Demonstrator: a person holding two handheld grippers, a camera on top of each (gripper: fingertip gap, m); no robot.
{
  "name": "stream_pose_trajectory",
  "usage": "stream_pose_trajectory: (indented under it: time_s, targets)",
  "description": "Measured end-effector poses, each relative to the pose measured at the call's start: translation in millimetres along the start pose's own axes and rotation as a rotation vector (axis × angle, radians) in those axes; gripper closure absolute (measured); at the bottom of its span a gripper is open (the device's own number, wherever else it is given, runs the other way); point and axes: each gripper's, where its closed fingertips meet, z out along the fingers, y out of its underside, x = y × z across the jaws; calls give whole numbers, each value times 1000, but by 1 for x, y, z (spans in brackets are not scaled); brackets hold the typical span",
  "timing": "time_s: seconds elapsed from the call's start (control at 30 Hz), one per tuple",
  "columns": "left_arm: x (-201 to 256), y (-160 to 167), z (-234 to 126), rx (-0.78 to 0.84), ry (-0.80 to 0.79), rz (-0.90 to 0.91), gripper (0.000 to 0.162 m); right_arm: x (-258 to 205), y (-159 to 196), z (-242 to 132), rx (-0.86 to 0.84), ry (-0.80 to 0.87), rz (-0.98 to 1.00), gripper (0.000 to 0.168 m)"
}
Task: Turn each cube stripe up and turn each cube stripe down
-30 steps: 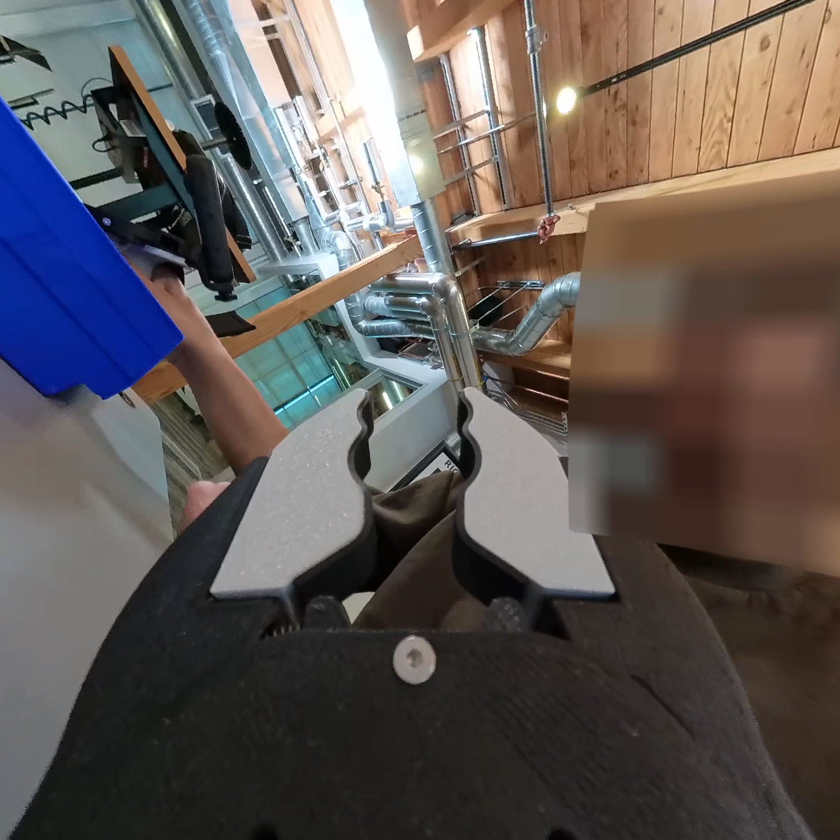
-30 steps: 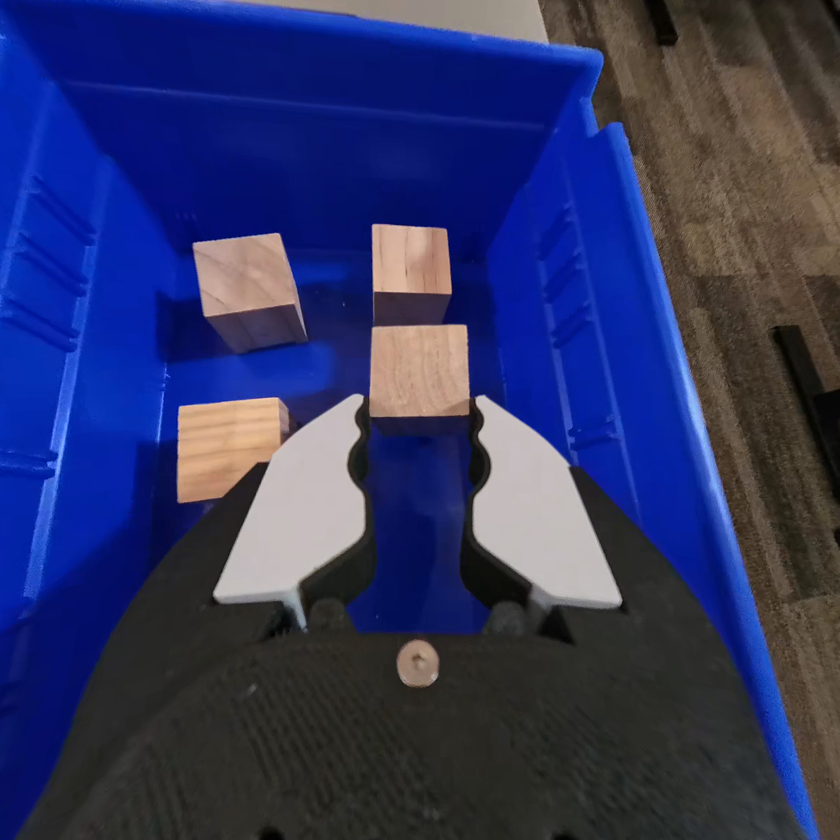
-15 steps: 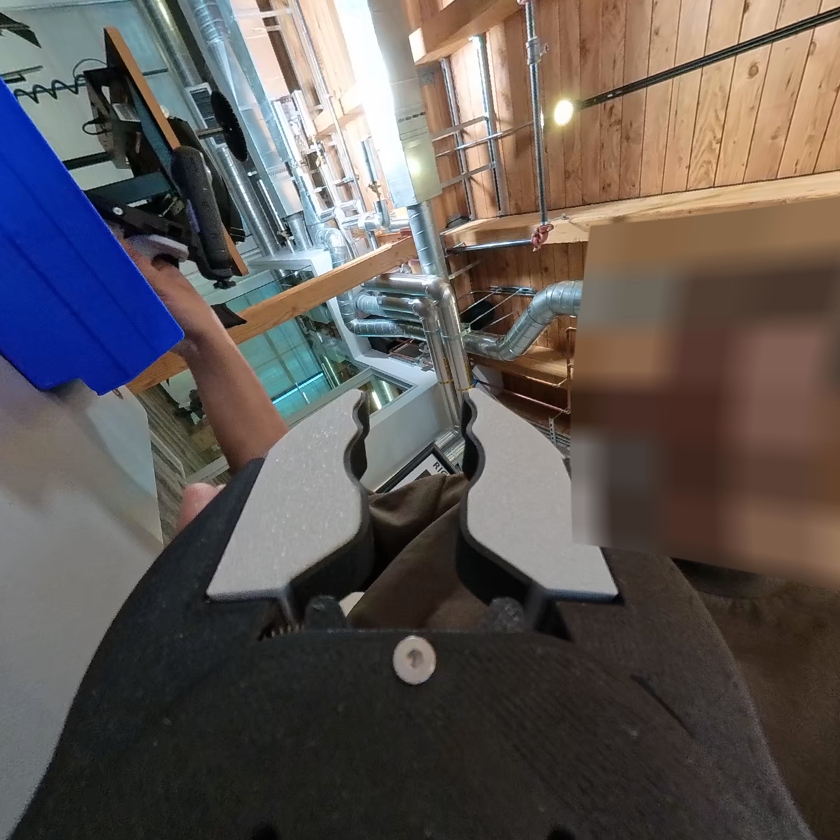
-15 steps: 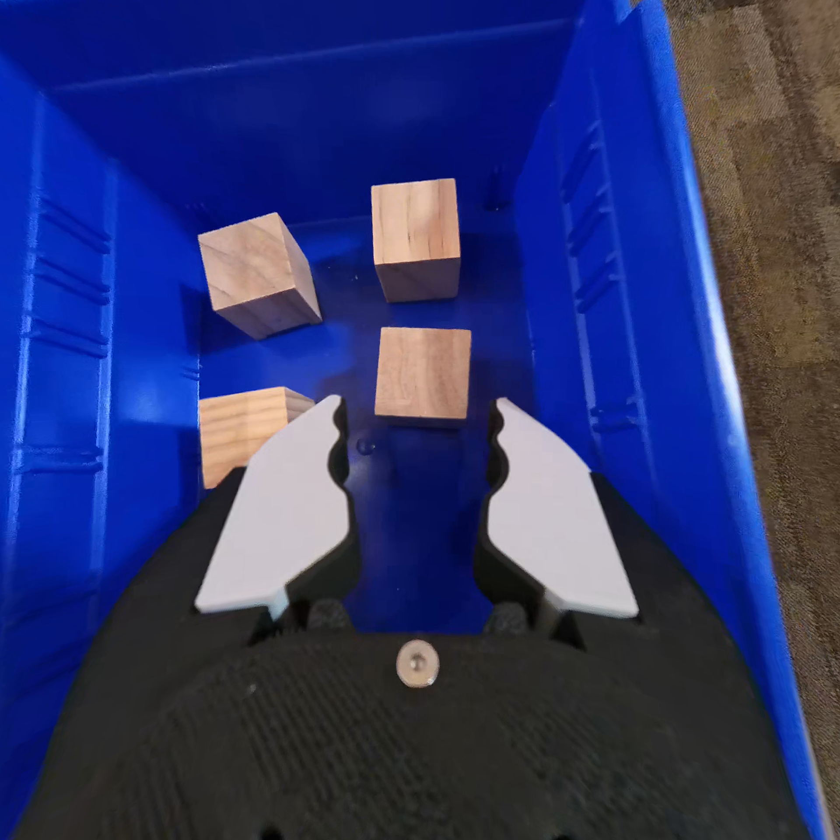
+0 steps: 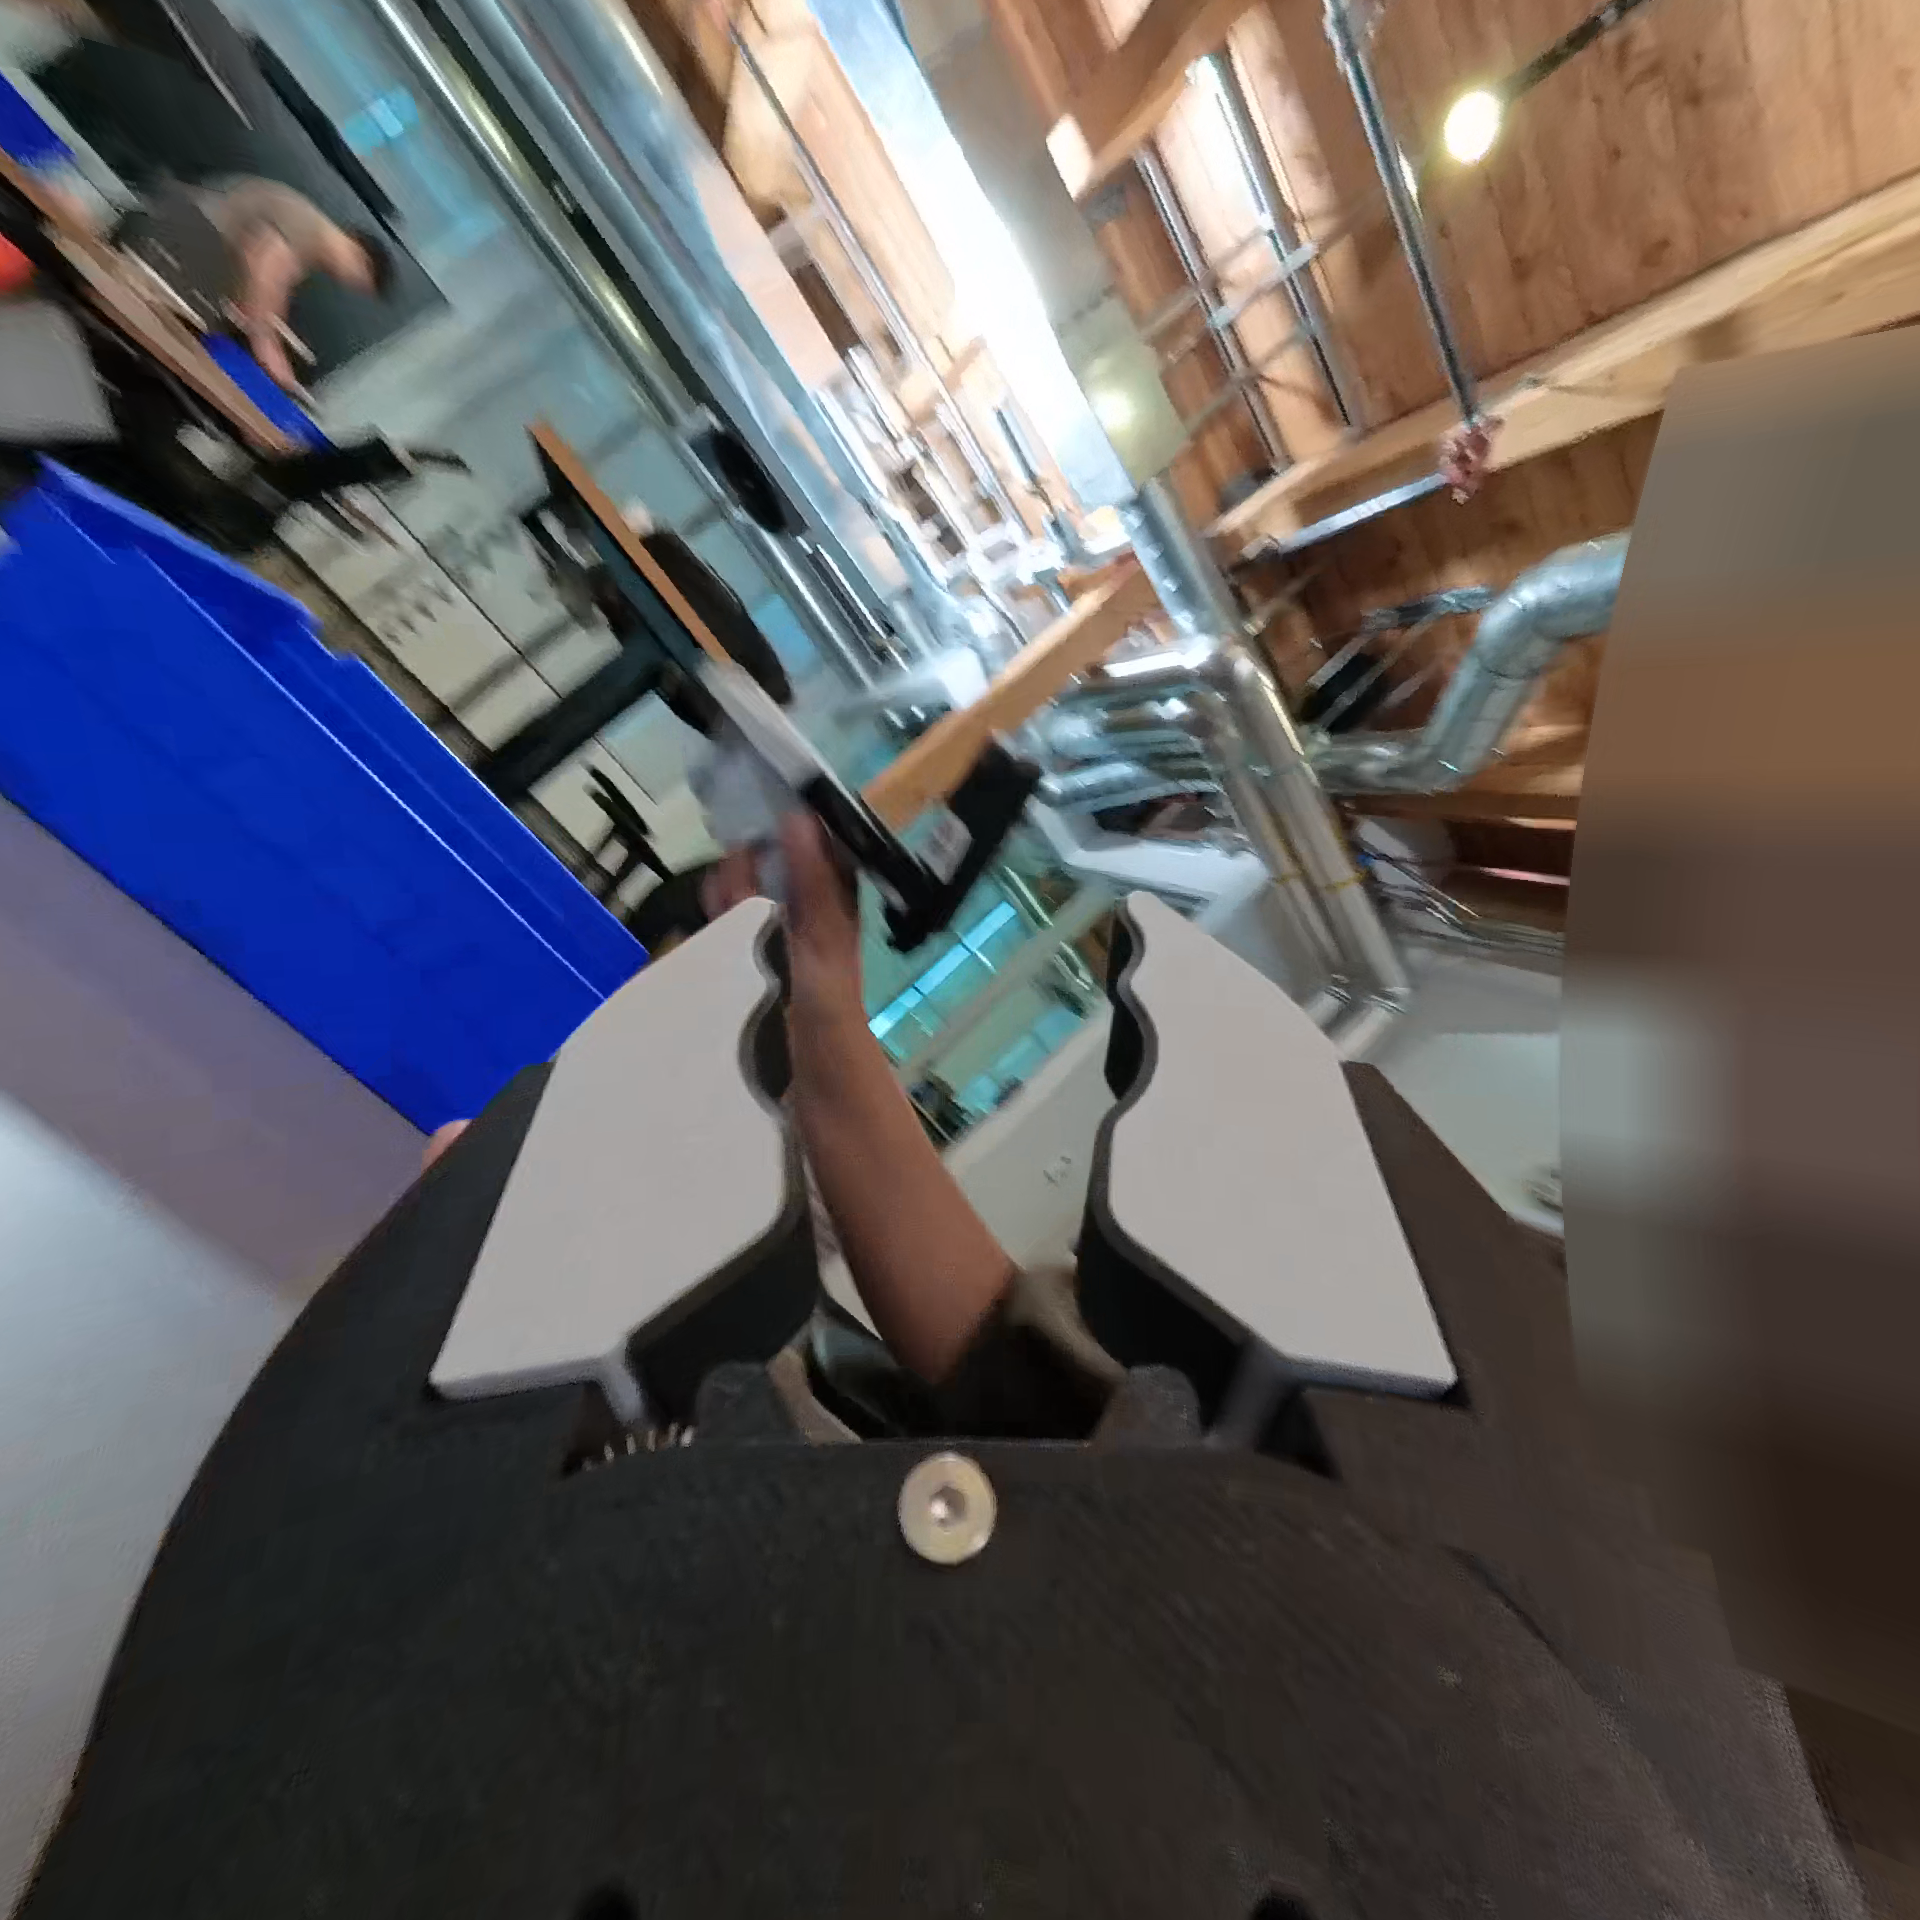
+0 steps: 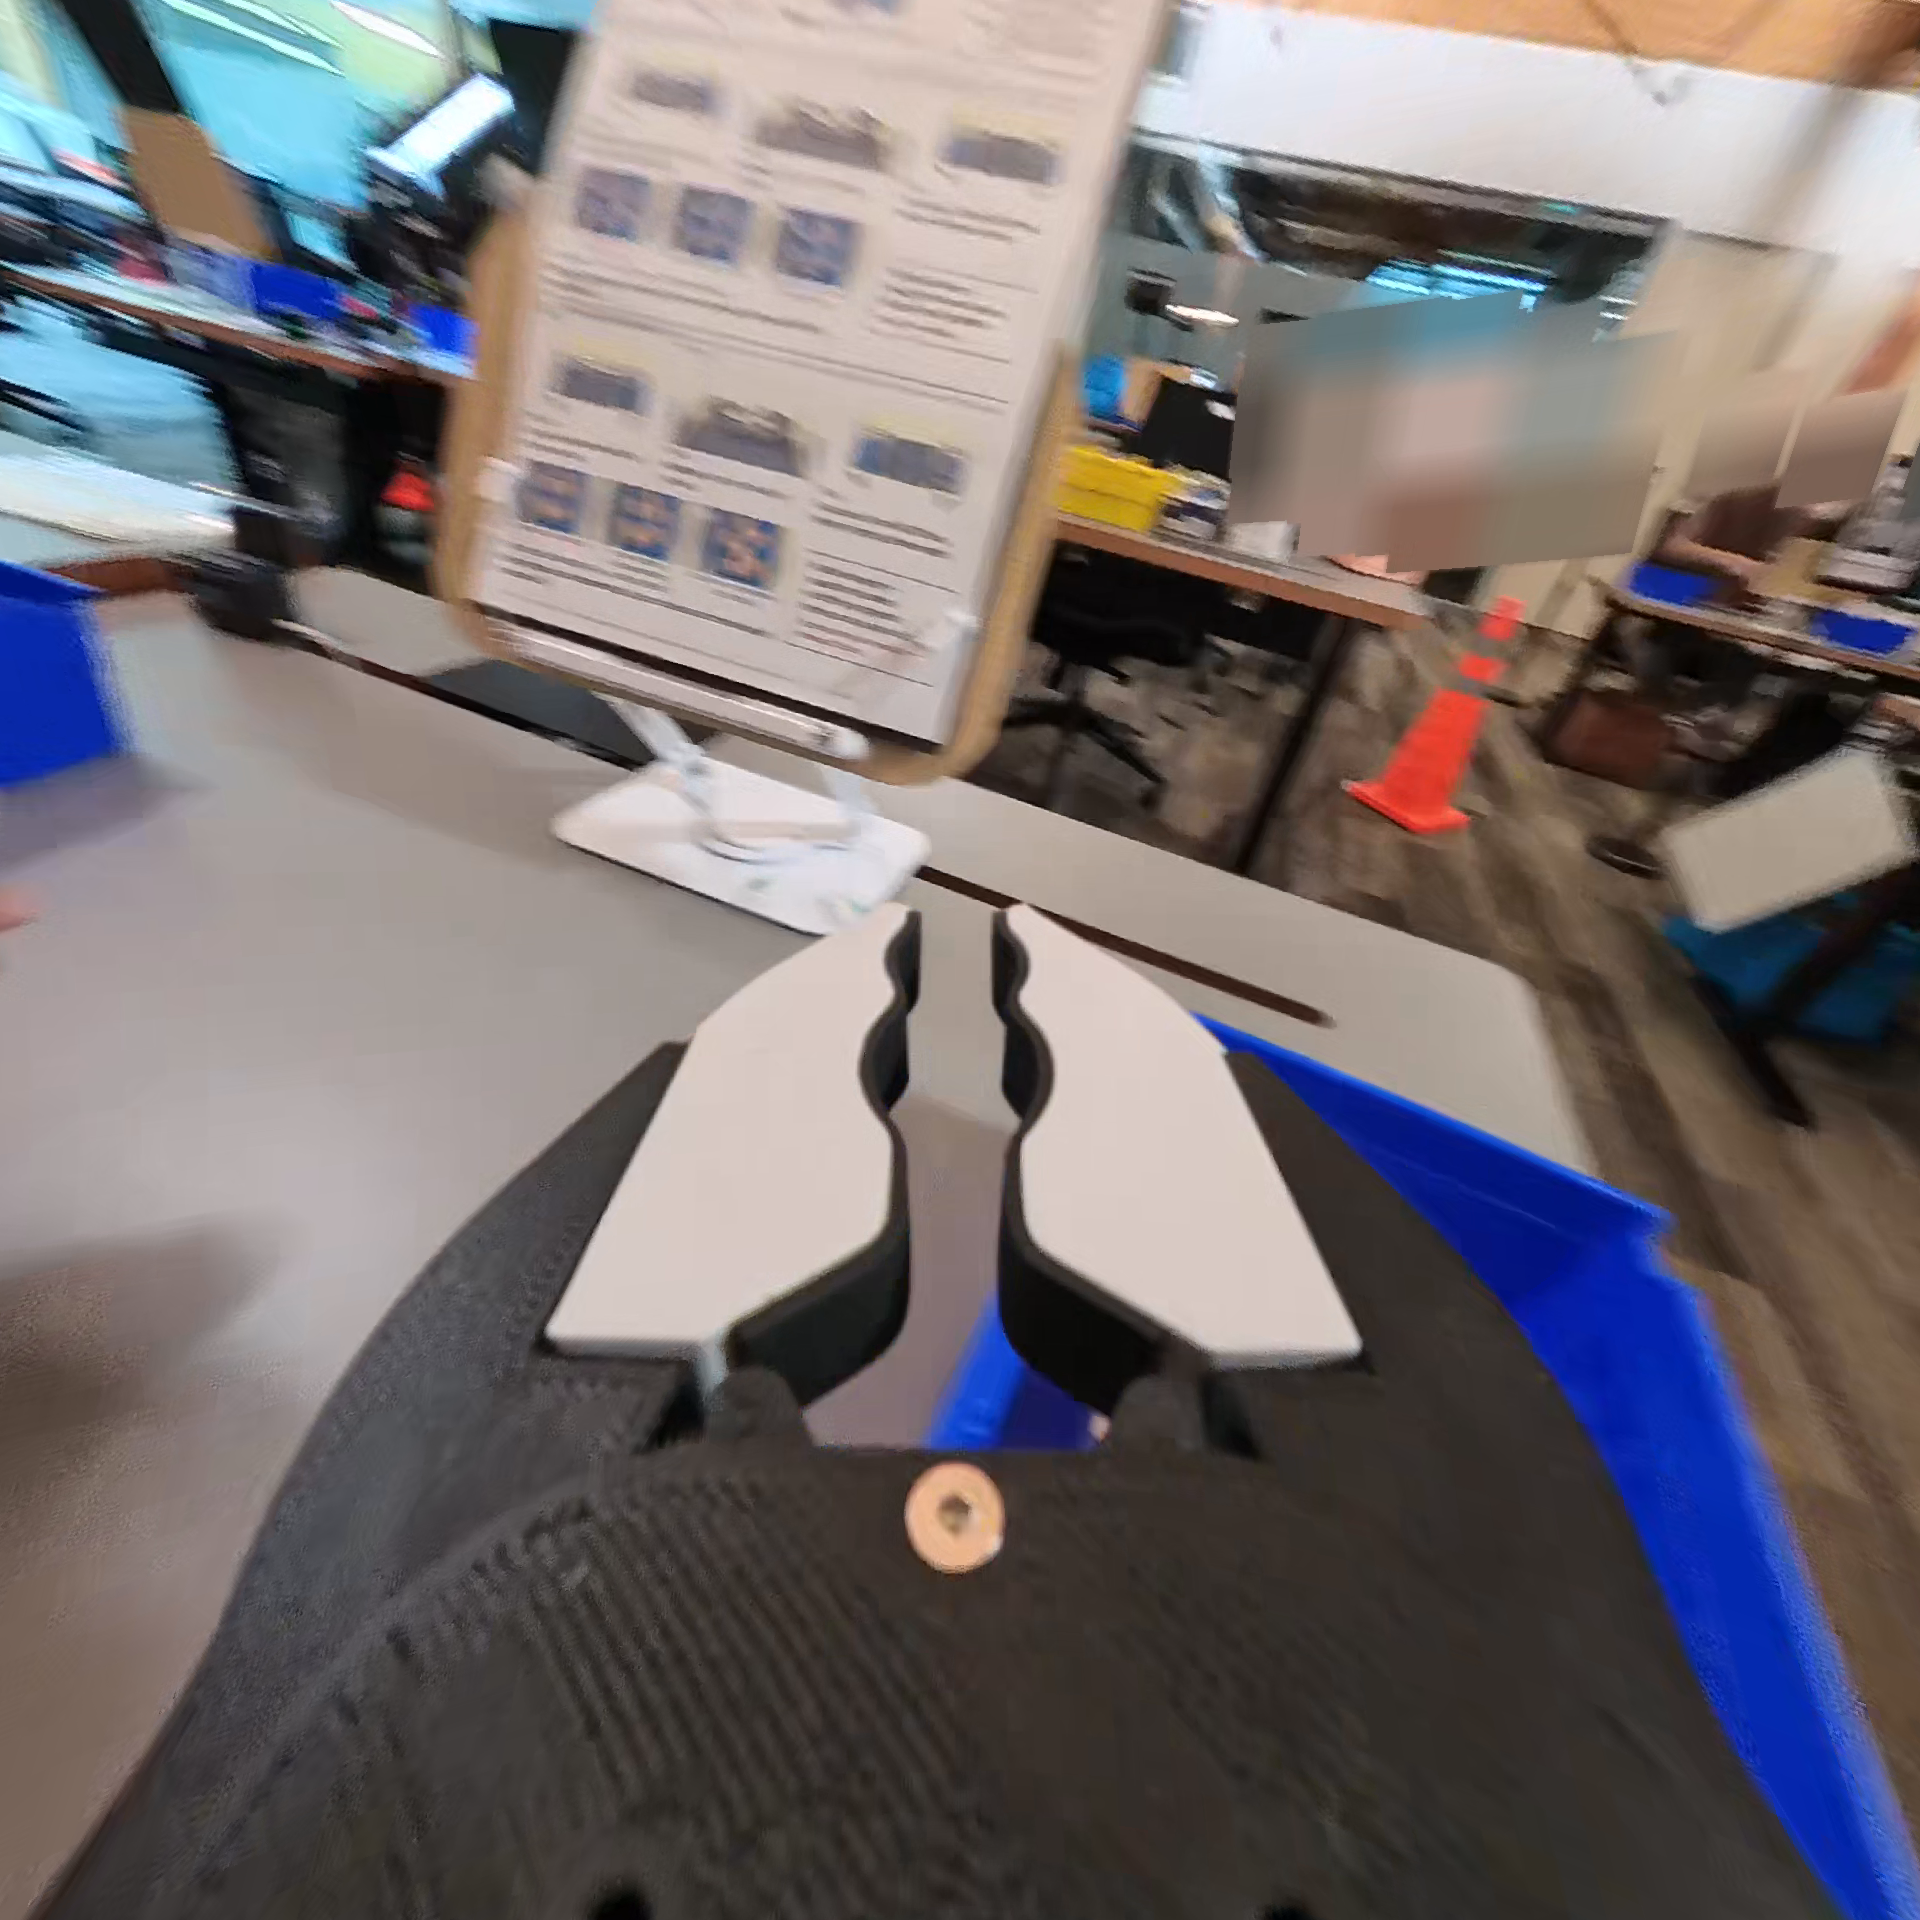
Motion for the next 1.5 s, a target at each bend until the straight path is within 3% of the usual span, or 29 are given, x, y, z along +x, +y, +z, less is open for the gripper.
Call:
stream_pose_trajectory:
  time_s: [0.13,0.23,0.33,0.47,0.53,0.6,0.8,0.97,1.03,1.13,1.37,1.5]
  targets:
    - [17,-92,-17,127,-148,169,97,-83,8,-3,13,-210,78,154]
    - [37,-156,-49,149,-402,495,94,-130,29,-7,-44,-321,121,149]
    - [49,-225,-120,270,-823,783,90,-157,50,-11,-84,-360,140,148]
    - [49,-284,-259,351,-1398,1005,102,-173,70,-11,-144,-384,162,143]
    - [28,-289,-343,309,-1691,928,97,-173,72,-10,-155,-386,164,143]
    - [5,-277,-412,260,-1866,755,93,-173,70,-9,-149,-396,182,142]
    - [-37,-243,-504,147,-2004,505,101,-168,76,1,-158,-389,197,130]
    - [-57,-243,-538,-1,-2175,488,91,-170,71,14,-142,-419,200,125]
    - [-58,-248,-546,-101,-2271,561,100,-170,70,21,-133,-412,188,118]
    - [-61,-247,-550,-187,-2339,576,95,-170,70,29,-129,-411,168,115]
    - [-61,-238,-526,-145,-2162,502,103,-165,74,33,-125,-421,220,114]
    - [-49,-251,-533,-115,-2208,554,98,-162,73,32,-119,-418,224,114]
